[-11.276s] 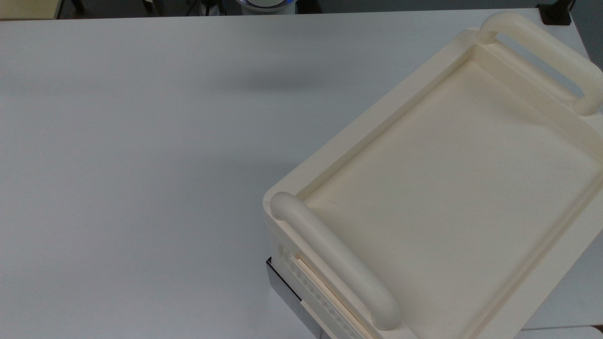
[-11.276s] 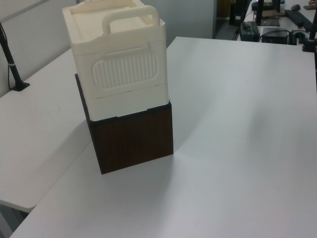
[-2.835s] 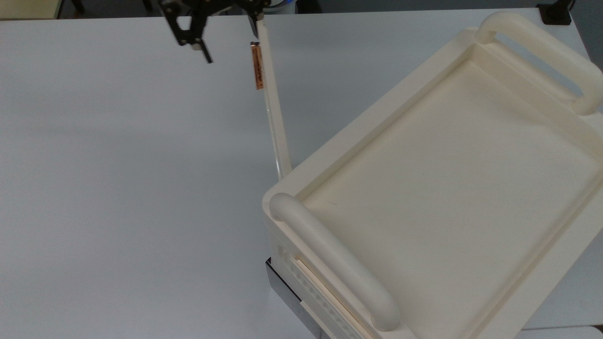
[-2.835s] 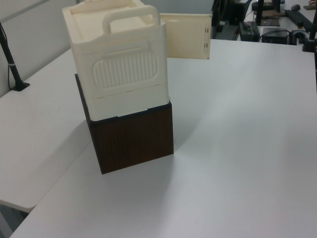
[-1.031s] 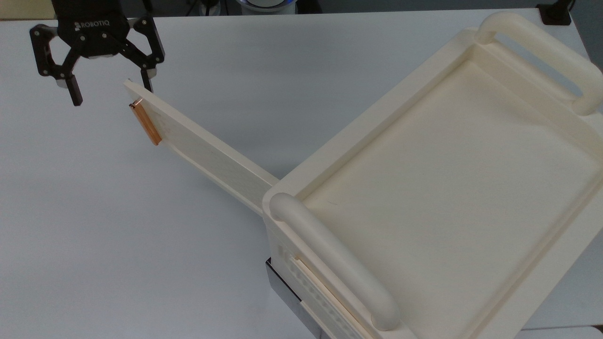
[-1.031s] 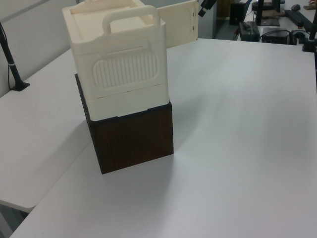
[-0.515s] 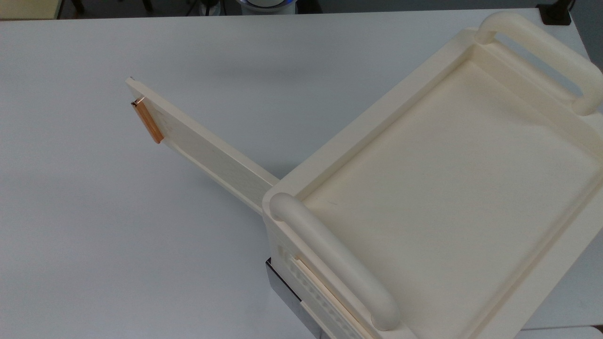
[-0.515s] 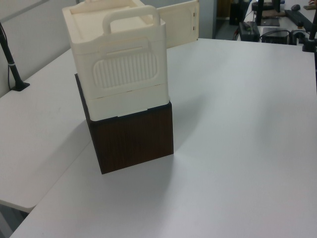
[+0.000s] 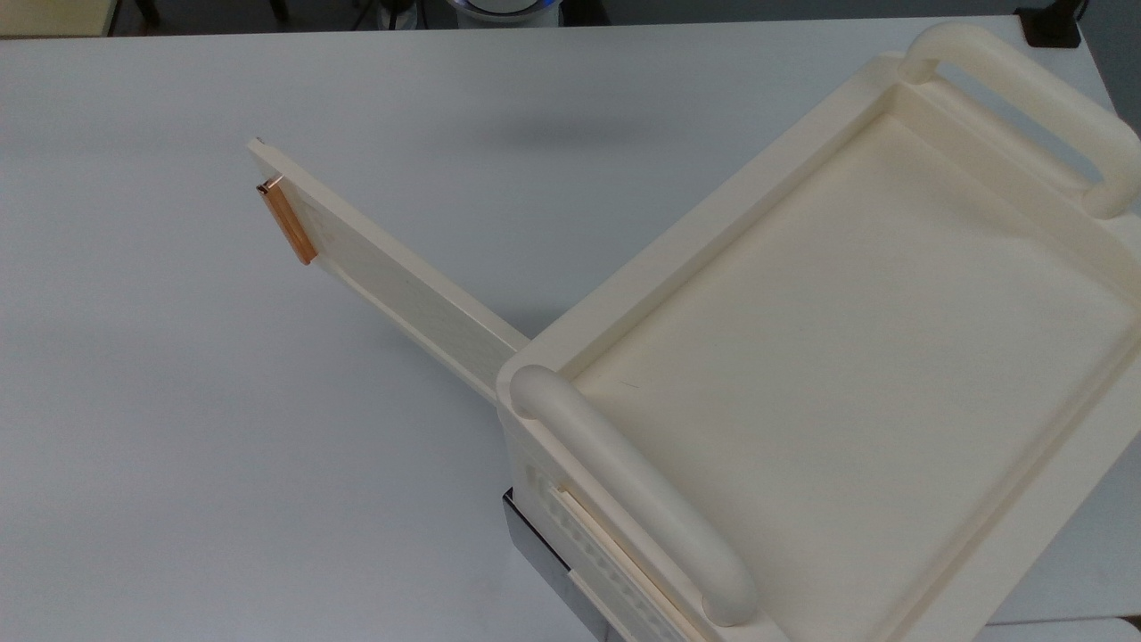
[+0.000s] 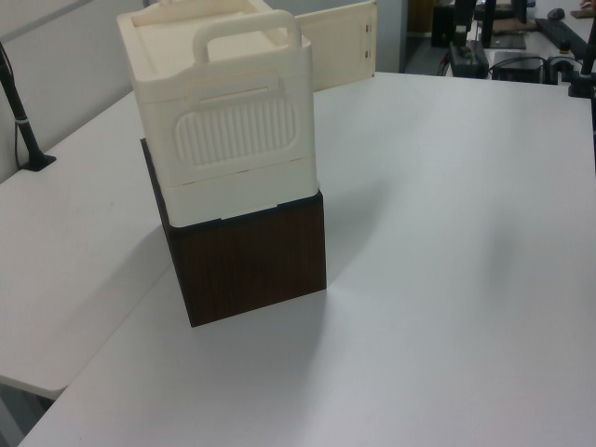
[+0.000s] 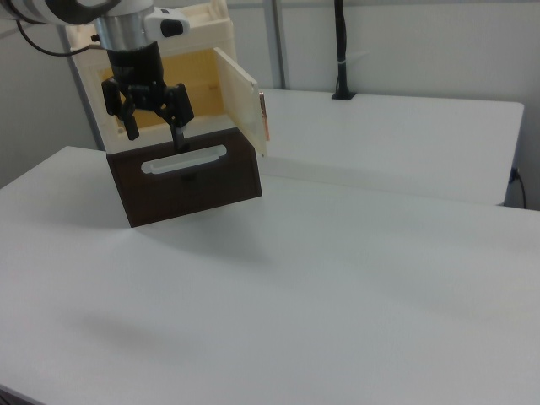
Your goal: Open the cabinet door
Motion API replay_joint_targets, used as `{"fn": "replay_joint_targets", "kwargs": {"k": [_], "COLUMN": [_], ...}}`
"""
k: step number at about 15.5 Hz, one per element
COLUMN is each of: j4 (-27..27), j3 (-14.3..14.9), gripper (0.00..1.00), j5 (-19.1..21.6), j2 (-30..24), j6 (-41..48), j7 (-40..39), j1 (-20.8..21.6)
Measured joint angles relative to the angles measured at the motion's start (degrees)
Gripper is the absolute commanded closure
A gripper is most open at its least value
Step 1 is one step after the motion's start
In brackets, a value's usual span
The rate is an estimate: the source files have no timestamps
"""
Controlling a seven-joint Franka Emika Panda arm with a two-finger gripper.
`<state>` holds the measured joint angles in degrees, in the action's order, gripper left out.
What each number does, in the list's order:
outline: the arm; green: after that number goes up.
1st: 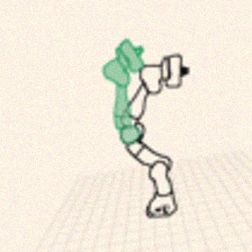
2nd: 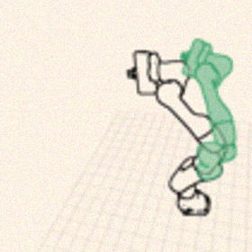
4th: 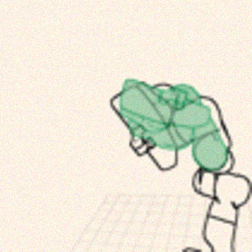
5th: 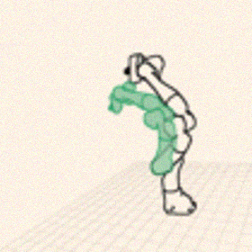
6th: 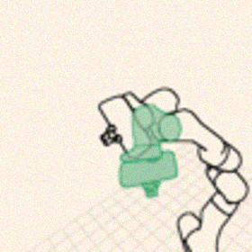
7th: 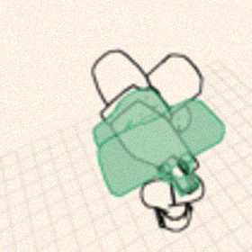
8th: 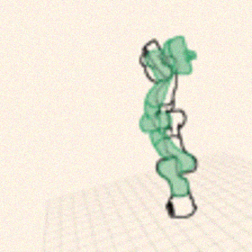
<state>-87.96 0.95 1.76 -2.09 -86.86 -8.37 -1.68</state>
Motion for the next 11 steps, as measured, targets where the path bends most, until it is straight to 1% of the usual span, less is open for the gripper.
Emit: {"fn": "replay_joint_targets", "kwargs": {"k": [1, 3, 6, 11], "j4": [-0.13, -1.02, -2.15, -2.35], "j3": [0.88, 1.60, 1.95, 2.18], "gripper": [0.00, 0.00, 0.00, 0.00], "j5": [-0.38, -0.88, -1.75, -2.06], "j2": [0.21, 0.57, 1.08, 1.26], "j6": [-0.20, -2.92, -5.13, -5.31], "j7": [-0.07, -1.02, -1.37, -1.25], "j1": [0.84, 1.23, 1.23, 1.22]}}
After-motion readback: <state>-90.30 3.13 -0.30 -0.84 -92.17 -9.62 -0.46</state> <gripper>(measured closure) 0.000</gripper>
